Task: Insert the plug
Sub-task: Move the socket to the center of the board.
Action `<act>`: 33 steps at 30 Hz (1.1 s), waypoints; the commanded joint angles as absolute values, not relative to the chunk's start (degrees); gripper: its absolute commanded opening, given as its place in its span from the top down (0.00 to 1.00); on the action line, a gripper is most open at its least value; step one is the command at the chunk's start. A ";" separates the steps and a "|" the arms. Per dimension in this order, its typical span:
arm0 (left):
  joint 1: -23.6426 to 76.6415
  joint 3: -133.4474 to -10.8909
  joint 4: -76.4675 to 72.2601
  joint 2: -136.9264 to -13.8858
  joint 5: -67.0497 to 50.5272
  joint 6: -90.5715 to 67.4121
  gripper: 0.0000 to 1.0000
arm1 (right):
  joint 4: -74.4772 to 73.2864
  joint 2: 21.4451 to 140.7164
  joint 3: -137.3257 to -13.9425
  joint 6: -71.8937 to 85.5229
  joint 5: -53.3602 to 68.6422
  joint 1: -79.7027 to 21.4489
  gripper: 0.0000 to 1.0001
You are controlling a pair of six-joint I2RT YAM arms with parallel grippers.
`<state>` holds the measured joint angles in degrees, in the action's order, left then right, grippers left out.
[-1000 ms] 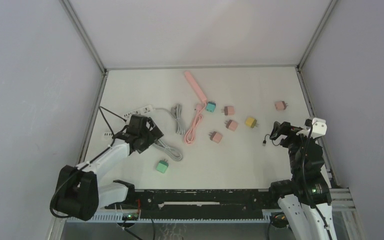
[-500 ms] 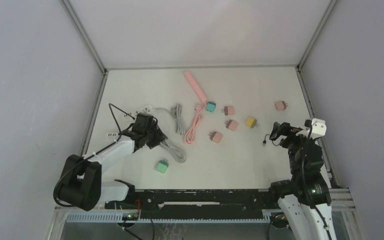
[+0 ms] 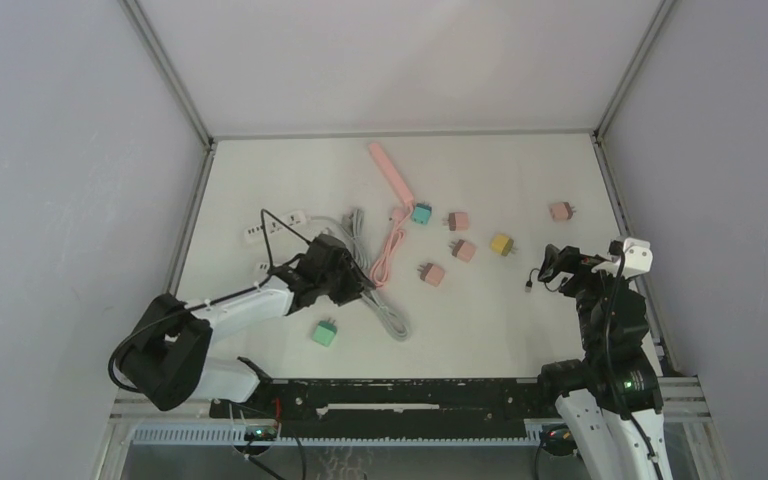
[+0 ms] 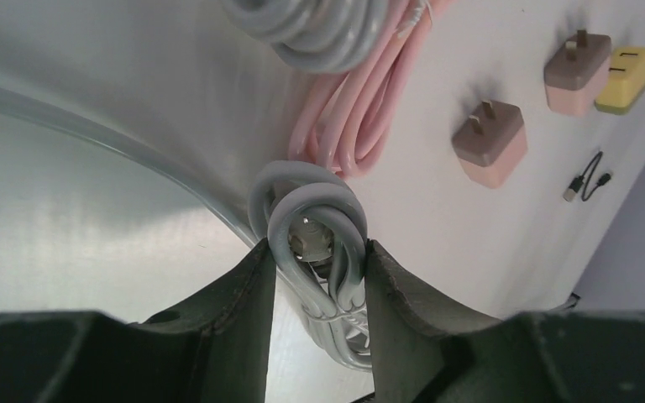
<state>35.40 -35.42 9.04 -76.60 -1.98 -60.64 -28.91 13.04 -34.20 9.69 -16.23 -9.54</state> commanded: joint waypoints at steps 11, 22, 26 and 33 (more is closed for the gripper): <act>47.68 -46.48 -0.44 -83.57 -1.74 -71.74 0.49 | -31.18 19.83 -42.68 10.59 -7.12 -10.33 0.00; 47.83 -44.37 13.20 -68.37 13.80 -59.99 0.18 | -35.21 28.92 -47.07 11.87 3.12 -12.63 0.00; 46.81 -42.33 19.55 -59.57 23.87 -53.47 0.09 | -36.52 35.03 -48.50 12.14 3.83 -19.06 0.00; 34.21 -36.12 19.43 -50.20 19.79 -46.97 0.02 | -32.72 48.30 -48.77 14.33 -6.81 -39.15 0.01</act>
